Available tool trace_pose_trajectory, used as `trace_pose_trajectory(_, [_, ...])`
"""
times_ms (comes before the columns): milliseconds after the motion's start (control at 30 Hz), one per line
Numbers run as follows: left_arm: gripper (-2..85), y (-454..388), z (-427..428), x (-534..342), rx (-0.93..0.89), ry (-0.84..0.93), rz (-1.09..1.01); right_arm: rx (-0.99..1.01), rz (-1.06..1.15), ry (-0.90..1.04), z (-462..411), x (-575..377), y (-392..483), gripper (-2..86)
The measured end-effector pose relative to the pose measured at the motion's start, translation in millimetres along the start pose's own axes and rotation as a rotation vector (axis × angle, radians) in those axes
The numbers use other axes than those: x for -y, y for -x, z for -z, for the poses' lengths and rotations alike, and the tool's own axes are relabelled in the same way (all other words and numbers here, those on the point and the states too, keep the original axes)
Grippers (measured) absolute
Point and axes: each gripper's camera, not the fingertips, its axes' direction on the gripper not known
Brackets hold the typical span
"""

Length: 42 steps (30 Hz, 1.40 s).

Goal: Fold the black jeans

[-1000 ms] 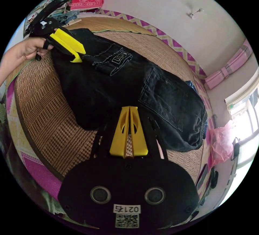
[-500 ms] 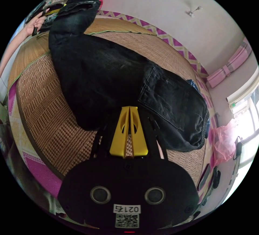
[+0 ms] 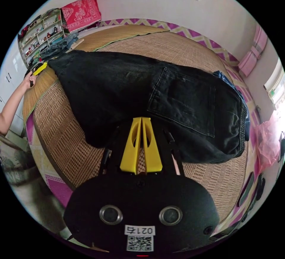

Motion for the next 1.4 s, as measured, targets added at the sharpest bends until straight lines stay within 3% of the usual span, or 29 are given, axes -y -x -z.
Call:
trace_pose_trajectory(233, [0.1,-14,11,-8,0.139,0.041,-0.188,-0.038,0.014,0.002,-25,-15,-11,-1.0])
trace_pose_trajectory(433, [3.8,-87,-104,-48,0.23,0.312,-0.516,-0.022,-0.001,0.003,-47,-24,-26,-1.0])
trace_pose_trajectory(500, [1.3,-92,-170,-70,0.42,0.457,-0.57,-0.024,-0.001,0.003,-54,-27,-29,-1.0])
trace_pose_trajectory(567, [-0.3,-79,-184,-61,0.48,0.474,-0.493,-0.023,-0.001,0.003,-61,-29,-32,-1.0])
trace_pose_trajectory(667, [-0.8,-79,-170,-46,0.633,0.411,-0.538,-0.016,-0.004,0.003,-72,-32,-37,-1.0])
trace_pose_trajectory(833, [-0.9,-102,-175,-73,0.613,0.356,-0.551,0.008,0.011,0.012,-92,-31,-46,-0.9])
trace_pose_trajectory(900, [-0.8,-148,-184,-107,0.425,0.291,-0.688,0.086,0.032,0.025,-93,-22,-64,-0.8])
trace_pose_trajectory(1000, [-0.5,-192,-233,-135,0.318,0.331,-0.786,0.238,0.058,-0.101,-80,3,-113,0.1])
trace_pose_trajectory(1133, [2.6,-218,-329,-144,0.255,0.466,-0.873,0.127,0.345,-0.057,-102,61,-140,6.7])
trace_pose_trajectory(1200, [4.9,-227,-393,-143,0.251,0.547,-0.898,0.175,0.318,-0.03,-109,94,-168,7.8])
trace_pose_trajectory(1400, [6.2,-252,-534,-157,0.34,0.691,-1.017,-0.059,0.406,0.175,-178,164,-213,7.6])
